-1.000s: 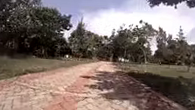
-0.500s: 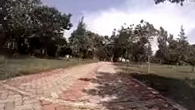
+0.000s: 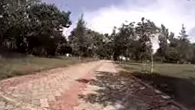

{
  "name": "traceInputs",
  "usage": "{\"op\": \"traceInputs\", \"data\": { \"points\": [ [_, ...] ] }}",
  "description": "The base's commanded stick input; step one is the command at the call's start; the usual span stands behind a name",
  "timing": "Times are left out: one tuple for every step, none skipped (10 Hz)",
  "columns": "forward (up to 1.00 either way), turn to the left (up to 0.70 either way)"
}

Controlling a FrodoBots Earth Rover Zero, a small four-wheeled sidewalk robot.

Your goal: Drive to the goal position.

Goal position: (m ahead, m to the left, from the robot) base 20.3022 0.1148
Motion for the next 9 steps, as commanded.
{"op": "traceInputs", "data": {
  "points": [
    [0.70,0.00],
    [0.70,0.00],
    [0.70,0.00],
    [0.70,0.00],
    [0.70,0.00],
    [0.70,0.00],
    [0.70,0.00],
    [0.70,0.00],
    [0.70,0.00]
  ]
}}
